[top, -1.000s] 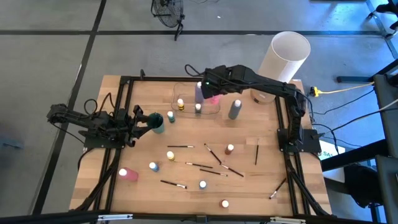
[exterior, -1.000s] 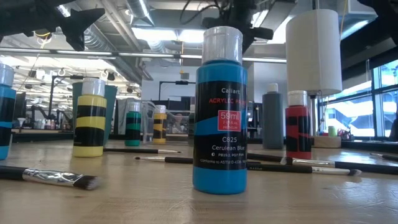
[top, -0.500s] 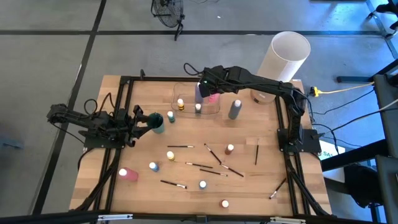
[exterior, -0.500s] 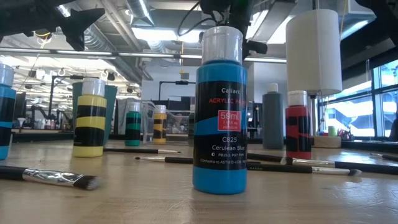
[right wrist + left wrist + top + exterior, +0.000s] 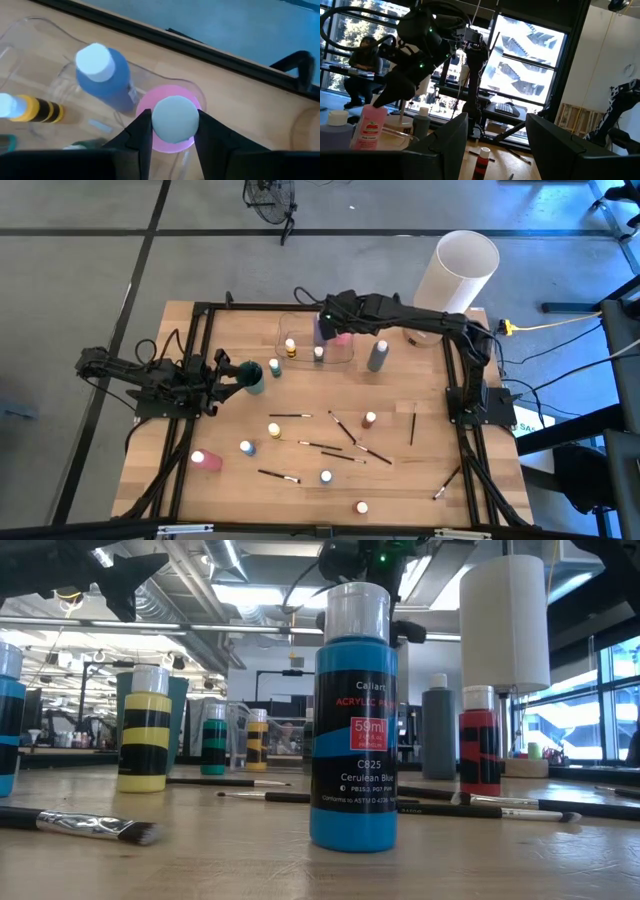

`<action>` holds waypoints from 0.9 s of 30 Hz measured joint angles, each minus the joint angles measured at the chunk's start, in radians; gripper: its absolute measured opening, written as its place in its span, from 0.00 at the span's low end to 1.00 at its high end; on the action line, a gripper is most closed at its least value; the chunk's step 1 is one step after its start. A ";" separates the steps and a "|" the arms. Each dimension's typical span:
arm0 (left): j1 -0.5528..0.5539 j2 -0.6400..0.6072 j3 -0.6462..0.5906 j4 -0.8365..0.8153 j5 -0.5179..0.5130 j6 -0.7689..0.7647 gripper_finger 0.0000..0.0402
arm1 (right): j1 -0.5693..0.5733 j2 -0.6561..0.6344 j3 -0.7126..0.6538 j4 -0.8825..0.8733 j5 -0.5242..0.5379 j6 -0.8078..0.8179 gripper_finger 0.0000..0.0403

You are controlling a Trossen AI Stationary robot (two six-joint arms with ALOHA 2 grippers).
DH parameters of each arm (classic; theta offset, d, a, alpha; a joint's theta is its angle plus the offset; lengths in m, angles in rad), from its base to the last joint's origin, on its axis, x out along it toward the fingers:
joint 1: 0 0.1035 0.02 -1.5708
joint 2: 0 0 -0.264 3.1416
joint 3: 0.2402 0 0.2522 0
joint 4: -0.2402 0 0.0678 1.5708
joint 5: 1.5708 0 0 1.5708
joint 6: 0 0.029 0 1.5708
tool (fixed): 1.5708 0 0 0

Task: Pick & Place Paint Supplies
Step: Put the pink paint bottle into the transparent bin

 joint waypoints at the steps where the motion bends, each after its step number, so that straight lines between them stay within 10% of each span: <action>1: 0.000 0.000 0.000 0.000 0.000 0.000 0.49 | 0.000 0.000 -0.008 0.011 0.000 0.000 0.29; 27: 0.000 0.000 0.000 0.000 0.000 0.000 0.49 | -0.034 0.000 -0.091 0.094 -0.067 0.046 0.31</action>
